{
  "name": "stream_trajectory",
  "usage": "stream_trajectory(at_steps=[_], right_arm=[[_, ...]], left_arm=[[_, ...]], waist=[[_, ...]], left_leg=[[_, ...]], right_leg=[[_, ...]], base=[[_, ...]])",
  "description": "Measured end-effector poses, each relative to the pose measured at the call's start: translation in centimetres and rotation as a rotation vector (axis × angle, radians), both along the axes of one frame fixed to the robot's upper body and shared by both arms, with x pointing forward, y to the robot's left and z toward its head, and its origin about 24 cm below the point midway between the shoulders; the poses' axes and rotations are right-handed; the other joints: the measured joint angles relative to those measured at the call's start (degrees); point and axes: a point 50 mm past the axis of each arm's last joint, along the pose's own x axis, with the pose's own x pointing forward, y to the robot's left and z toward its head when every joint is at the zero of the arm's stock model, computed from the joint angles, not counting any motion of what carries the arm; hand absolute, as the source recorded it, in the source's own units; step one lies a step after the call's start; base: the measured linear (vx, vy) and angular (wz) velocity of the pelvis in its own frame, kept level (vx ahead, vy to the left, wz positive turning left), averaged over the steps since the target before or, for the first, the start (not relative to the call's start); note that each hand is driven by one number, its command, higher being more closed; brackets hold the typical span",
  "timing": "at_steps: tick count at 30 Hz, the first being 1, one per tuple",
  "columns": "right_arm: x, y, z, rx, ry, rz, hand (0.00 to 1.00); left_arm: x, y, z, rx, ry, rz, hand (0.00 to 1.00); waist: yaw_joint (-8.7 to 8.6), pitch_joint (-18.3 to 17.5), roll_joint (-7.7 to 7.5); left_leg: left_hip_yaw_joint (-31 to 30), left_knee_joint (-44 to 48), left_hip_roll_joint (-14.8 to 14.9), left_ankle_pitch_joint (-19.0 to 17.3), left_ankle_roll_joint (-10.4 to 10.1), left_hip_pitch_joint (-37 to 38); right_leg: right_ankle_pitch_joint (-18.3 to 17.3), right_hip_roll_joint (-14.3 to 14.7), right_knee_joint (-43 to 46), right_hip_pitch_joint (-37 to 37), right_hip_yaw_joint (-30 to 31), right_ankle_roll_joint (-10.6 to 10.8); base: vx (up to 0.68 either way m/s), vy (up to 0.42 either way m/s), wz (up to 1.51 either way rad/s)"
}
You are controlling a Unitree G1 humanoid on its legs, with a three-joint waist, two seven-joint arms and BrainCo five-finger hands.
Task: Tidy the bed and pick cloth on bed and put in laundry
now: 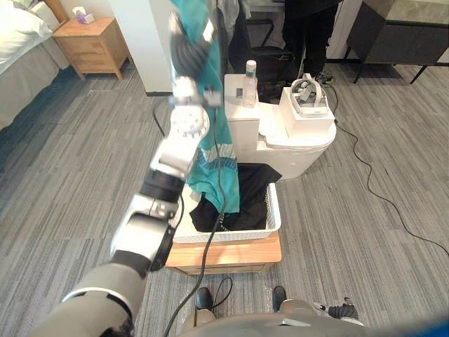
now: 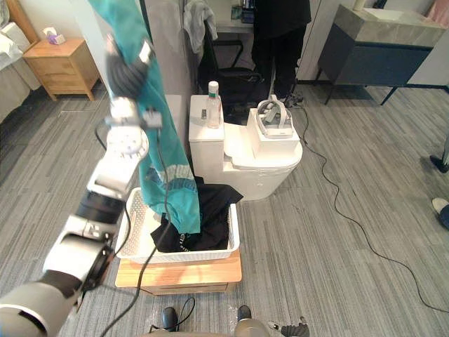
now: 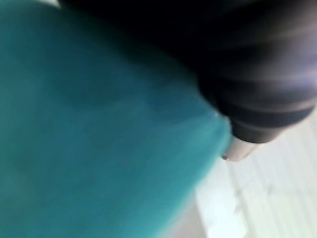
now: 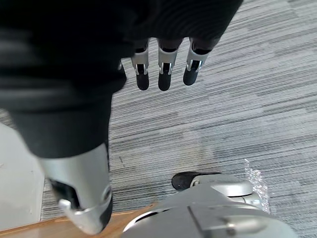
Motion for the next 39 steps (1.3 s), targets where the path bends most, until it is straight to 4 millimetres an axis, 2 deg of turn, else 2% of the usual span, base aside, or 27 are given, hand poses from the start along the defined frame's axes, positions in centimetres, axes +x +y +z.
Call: stream_trajectory(at_steps=[1, 3, 4, 6, 11, 17, 18, 23, 25, 34, 39], right_arm=[[0.0, 0.0, 0.0, 0.004, 0.002, -0.015, 0.0], [-0.2, 0.2, -0.1, 0.012, 0.017, -0.025, 0.0], [-0.2, 0.2, -0.1, 0.012, 0.018, -0.025, 0.0], [-0.2, 0.3, -0.1, 0.015, 0.024, -0.023, 0.0], [0.1, 0.3, -0.2, 0.018, 0.036, -0.018, 0.0], [1.5, 0.4, 0.0, 0.012, 0.012, 0.008, 0.0], [1.6, 0.5, 0.0, 0.013, 0.013, 0.009, 0.0], [3.1, 0.5, 0.3, 0.009, -0.012, 0.017, 0.0], [3.3, 0.4, 0.3, 0.007, -0.015, 0.011, 0.0], [3.5, 0.4, 0.3, 0.011, -0.024, -0.012, 0.0], [3.3, 0.3, 0.3, 0.011, -0.021, -0.009, 0.0]], left_arm=[[-0.3, -0.1, -1.9, 0.019, 0.066, -0.019, 1.0], [-1.6, -0.5, -7.6, 0.031, 0.273, -0.06, 1.0], [-1.7, -0.5, -8.1, 0.032, 0.293, -0.063, 1.0], [-3.0, -0.2, -12.5, 0.027, 0.471, -0.073, 1.0], [-4.4, 0.3, -17.1, 0.057, 0.673, -0.06, 1.0], [-4.9, 1.4, -18.9, 0.1, 0.753, 0.003, 1.0], [-4.9, 1.6, -19.1, 0.103, 0.761, 0.013, 0.0], [-6.0, 4.6, -23.1, 0.175, 0.963, 0.163, 0.0], [-6.4, 5.2, -23.9, 0.176, 1.007, 0.188, 0.0], [-8.2, 5.7, -25.6, 0.159, 1.083, 0.206, 0.0], [-10.3, 5.1, -25.5, 0.012, 1.052, 0.181, 0.0]], waist=[[-0.05, 0.3, 0.0], [-0.08, 1.4, -0.29], [-0.07, 1.4, -0.29], [0.06, 1.7, -0.24], [0.08, 2.1, -0.07], [0.04, 3.6, 0.05], [0.04, 3.7, 0.03], [-0.04, 5.1, 0.4], [-0.03, 5.2, 0.5], [0.03, 6.3, 0.58], [0.41, 6.2, 0.59]], left_leg=[[0.1, 0.0, 0.0, -0.1, 0.0, 0.1], [0.9, 0.0, 0.1, -0.5, -0.1, 0.5], [0.9, 0.0, 0.1, -0.6, -0.1, 0.5], [2.0, 0.0, 0.0, -1.2, -0.1, 1.2], [2.5, 0.0, 0.1, -1.6, 0.0, 1.4], [2.8, 0.0, 0.5, -2.2, -0.8, 1.2], [2.8, 0.0, 0.5, -2.2, -0.8, 1.2], [3.2, 0.0, 1.2, -2.3, -0.8, 1.2], [3.3, 0.0, 1.3, -2.3, -0.9, 1.2], [3.9, 0.0, 1.4, -2.5, -1.2, 1.4], [4.0, 0.1, 1.4, -2.6, -1.3, 1.8]], right_leg=[[-0.2, 0.0, 0.3, 0.0, 0.0, 0.0], [-0.6, 0.0, 0.6, -0.2, 0.2, -0.1], [-0.6, 0.0, 0.6, -0.2, 0.3, -0.1], [-1.0, 0.0, 0.6, -0.2, 1.3, 0.1], [-1.2, -0.1, 0.6, -0.3, 1.4, 0.2], [-1.4, 0.3, -0.3, -0.3, 1.4, 0.1], [-1.4, 0.4, -0.4, -0.3, 1.4, 0.1], [-1.6, 1.1, -0.7, -0.2, 1.4, -0.2], [-1.6, 1.2, -0.8, -0.2, 1.4, -0.3], [-1.6, 1.2, -0.8, -0.2, 1.6, -0.3], [-1.6, 1.2, -1.0, 0.3, 1.6, -0.3]], base=[[0.02, 0.004, -0.07], [0.04, -0.002, -0.11], [0.04, -0.005, -0.16], [0.07, -0.004, -0.2], [0.09, -0.012, -0.06], [0.09, -0.024, -0.03], [0.09, -0.041, -0.03], [0.05, -0.029, -0.02], [0.02, -0.01, 0.0], [0.0, 0.001, -0.01], [0.0, 0.0, 0.0]])
